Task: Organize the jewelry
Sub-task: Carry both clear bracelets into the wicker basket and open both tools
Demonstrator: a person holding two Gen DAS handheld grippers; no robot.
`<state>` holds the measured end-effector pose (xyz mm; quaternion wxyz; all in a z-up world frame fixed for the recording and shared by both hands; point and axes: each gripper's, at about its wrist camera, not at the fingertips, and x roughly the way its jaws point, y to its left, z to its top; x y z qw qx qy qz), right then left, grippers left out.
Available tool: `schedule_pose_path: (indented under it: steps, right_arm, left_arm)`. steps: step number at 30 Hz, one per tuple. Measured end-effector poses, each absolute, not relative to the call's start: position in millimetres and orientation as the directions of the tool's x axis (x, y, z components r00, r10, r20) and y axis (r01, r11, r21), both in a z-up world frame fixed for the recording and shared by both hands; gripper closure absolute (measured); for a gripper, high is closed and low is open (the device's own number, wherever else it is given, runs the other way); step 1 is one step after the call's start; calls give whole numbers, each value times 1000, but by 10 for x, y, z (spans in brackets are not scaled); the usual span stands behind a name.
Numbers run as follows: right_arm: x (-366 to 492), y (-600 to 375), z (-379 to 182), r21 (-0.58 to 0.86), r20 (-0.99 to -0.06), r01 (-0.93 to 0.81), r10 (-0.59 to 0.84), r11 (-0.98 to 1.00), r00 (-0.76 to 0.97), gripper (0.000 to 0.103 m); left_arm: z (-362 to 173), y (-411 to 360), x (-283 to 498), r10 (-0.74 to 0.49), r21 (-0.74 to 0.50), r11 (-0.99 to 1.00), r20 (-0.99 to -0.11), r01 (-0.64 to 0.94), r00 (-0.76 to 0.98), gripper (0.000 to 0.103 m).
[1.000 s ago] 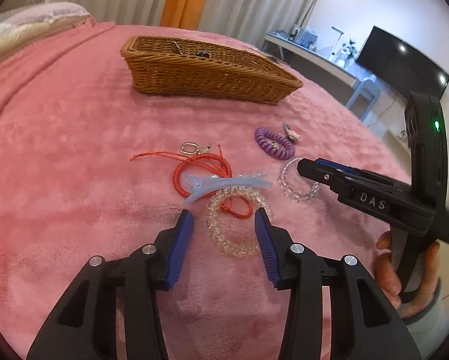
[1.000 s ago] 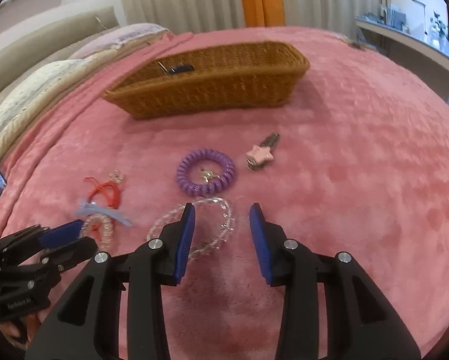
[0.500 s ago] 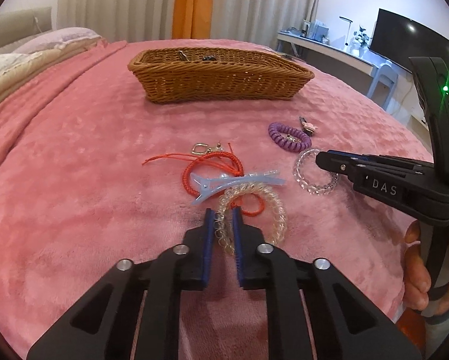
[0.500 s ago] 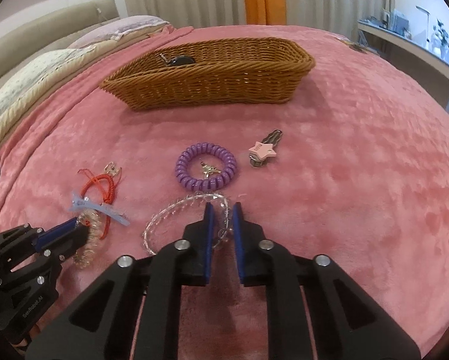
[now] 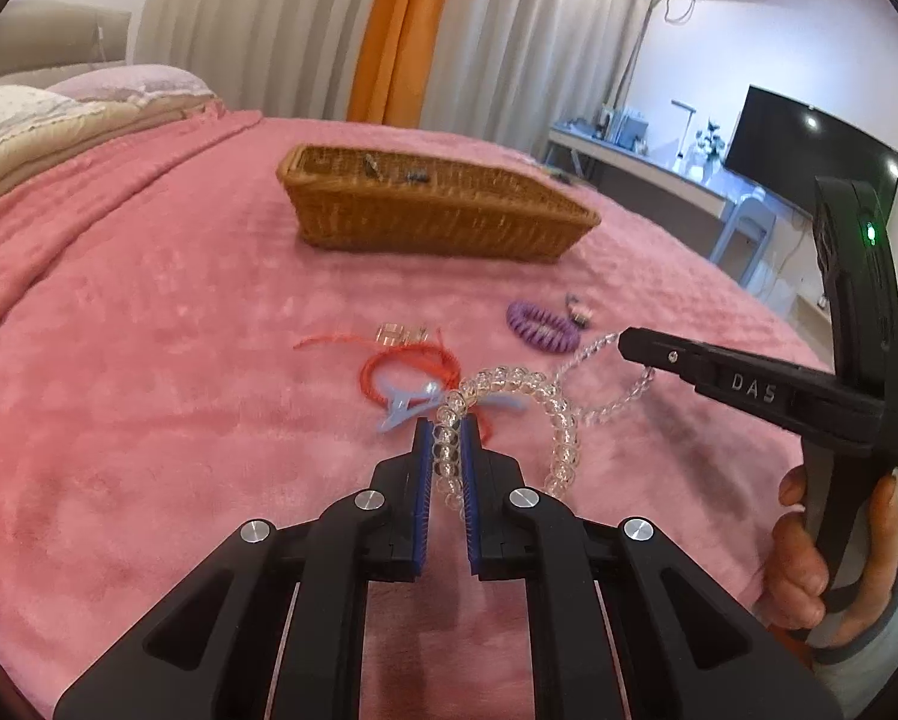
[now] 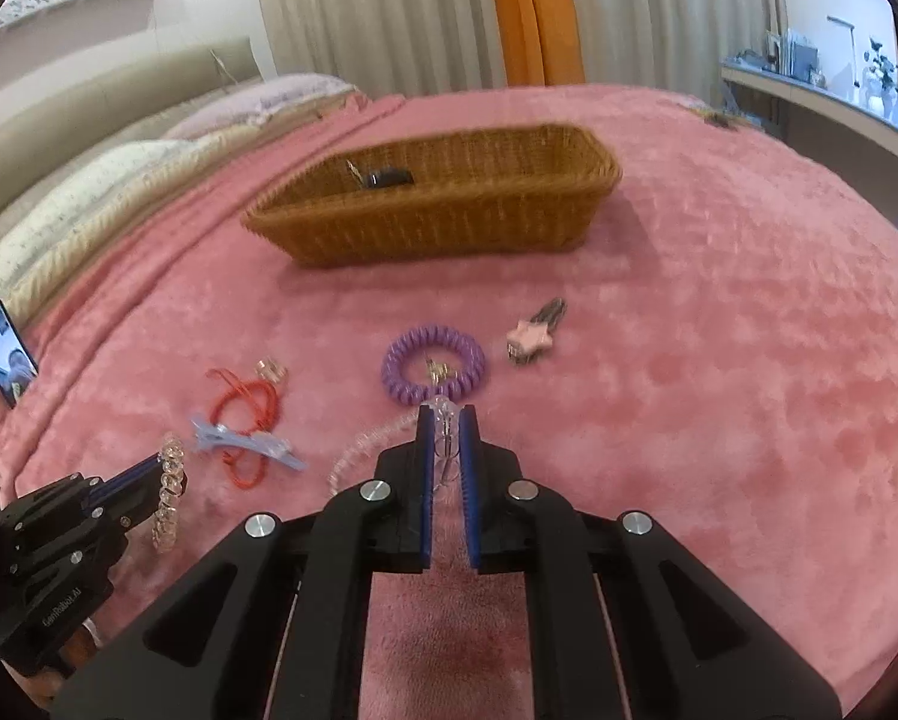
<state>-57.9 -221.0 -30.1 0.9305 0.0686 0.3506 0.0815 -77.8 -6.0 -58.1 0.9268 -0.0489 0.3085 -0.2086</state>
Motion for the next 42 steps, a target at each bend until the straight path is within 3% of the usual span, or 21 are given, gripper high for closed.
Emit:
schedule_pose_path:
  steps: [13,20,25,31,42]
  right_arm:
    - [-722,-2290,1,224,-516,-145,243,964,821,97]
    - [-595,-2346,494,262,-441,-159,265,952,858,97]
    - [-412,-2369,543,251,-486,-195,297,948,822,96]
    - [-382,-2342,180,210,-561,-149,244,966,791,96]
    - [-373,-2326,577,196,-503,-198,272,960,820,97]
  left_arm:
    - [-210,73,-743,-443,-252,896,-462,365,768,96]
    - [205,85,-493,-447,-234,894,-405,382,798,96]
    - [424,93,-353,-444,-205,896,-369,394,817,96]
    - [212,173,-289,-449,-248,892,-394,377,802,96]
    - [353,212,-144,-450,-245,892,-389,380,804,96]
